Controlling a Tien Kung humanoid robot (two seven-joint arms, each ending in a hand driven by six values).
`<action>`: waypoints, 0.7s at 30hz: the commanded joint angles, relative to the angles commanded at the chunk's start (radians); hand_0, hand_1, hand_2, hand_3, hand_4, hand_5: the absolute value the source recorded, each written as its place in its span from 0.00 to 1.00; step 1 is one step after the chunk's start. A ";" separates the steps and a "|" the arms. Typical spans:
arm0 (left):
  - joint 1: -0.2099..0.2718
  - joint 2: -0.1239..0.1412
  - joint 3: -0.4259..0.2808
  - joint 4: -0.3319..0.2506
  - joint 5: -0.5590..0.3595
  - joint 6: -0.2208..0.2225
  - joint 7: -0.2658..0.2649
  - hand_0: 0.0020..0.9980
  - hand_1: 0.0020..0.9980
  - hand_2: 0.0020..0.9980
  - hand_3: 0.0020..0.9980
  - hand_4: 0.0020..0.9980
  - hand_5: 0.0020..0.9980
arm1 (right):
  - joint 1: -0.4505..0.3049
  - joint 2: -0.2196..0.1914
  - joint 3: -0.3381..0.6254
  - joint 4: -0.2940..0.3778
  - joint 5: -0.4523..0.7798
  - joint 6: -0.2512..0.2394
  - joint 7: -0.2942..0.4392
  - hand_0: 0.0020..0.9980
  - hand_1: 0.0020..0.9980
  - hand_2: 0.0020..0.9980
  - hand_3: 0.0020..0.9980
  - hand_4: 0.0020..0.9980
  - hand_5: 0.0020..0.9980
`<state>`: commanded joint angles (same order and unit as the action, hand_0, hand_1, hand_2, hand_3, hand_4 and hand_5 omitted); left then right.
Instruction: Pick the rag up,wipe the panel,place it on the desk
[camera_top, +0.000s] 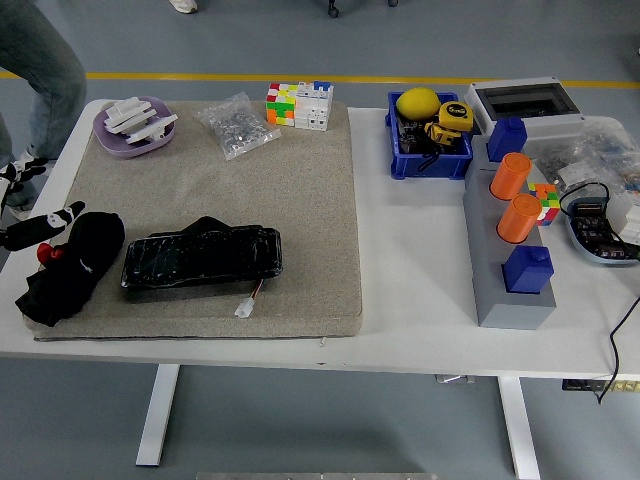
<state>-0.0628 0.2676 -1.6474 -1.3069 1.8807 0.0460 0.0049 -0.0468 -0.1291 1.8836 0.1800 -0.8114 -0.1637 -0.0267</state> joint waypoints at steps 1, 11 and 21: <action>0.000 -0.001 0.003 0.003 0.005 -0.002 0.006 1.00 1.00 0.98 0.96 1.00 0.43 | 0.000 0.000 0.000 0.000 0.001 0.000 0.000 0.69 0.61 0.58 0.56 0.96 0.42; -0.010 -0.021 0.050 0.072 0.031 -0.004 0.028 1.00 1.00 0.97 0.93 1.00 0.44 | 0.002 0.000 0.024 0.000 -0.012 -0.002 0.003 0.69 0.61 0.58 0.56 0.96 0.42; -0.039 -0.017 0.101 0.225 0.047 0.051 -0.013 0.72 0.85 0.88 0.84 0.86 0.29 | 0.000 0.000 0.055 0.000 -0.037 0.000 0.011 0.69 0.61 0.58 0.56 0.96 0.42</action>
<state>-0.1017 0.2509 -1.5460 -1.0822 1.9279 0.0973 -0.0079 -0.0463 -0.1295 1.9383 0.1800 -0.8485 -0.1639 -0.0156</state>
